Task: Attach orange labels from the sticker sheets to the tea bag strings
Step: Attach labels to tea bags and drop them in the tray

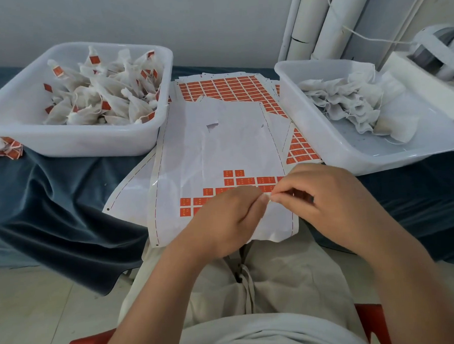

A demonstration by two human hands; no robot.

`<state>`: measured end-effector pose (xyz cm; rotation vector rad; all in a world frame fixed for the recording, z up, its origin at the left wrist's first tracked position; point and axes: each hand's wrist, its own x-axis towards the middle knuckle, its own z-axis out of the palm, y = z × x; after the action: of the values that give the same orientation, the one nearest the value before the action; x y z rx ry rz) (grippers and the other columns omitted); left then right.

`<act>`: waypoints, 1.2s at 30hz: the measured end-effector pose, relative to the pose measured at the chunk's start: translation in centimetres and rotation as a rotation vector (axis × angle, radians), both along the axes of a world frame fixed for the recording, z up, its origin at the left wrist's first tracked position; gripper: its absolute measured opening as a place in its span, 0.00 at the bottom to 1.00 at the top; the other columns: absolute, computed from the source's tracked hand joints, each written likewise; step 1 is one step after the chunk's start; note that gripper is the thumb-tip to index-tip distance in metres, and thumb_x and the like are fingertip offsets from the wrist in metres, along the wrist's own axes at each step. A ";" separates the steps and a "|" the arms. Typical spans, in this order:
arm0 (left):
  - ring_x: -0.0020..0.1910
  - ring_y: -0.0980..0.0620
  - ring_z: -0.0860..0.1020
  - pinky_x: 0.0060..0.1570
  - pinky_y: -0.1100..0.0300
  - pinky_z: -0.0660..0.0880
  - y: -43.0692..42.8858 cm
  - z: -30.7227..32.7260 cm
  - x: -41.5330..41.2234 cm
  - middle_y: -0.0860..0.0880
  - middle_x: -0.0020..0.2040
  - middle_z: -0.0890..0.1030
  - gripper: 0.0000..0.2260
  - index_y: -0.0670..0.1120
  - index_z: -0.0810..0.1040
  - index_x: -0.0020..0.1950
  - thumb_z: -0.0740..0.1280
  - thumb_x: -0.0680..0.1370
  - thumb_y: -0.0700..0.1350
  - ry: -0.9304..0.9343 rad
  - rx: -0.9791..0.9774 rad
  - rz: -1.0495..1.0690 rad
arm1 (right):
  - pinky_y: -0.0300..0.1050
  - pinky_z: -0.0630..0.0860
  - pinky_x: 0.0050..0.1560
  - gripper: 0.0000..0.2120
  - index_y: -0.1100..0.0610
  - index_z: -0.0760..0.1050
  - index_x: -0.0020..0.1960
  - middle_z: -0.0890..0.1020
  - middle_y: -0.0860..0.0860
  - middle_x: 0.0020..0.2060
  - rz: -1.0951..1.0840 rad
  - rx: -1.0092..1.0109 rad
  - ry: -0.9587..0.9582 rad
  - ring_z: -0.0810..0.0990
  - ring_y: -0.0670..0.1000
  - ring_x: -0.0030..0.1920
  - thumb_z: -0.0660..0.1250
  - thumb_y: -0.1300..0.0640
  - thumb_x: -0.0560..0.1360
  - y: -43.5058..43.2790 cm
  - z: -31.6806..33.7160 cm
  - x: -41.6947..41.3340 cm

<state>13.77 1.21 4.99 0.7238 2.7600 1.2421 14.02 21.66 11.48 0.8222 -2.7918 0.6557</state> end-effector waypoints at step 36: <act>0.26 0.54 0.63 0.39 0.59 0.74 -1.0 0.9 -0.1 0.54 0.32 0.69 0.17 0.48 0.75 0.35 0.55 0.82 0.46 -0.813 1.123 -0.509 | 0.37 0.76 0.47 0.03 0.54 0.82 0.49 0.80 0.43 0.44 0.111 -0.477 -0.087 0.81 0.52 0.46 0.71 0.56 0.80 -1.9 -1.7 0.4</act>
<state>13.70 0.24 5.89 0.6256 1.0346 2.1933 14.39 19.76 9.75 0.8606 -2.5012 1.3355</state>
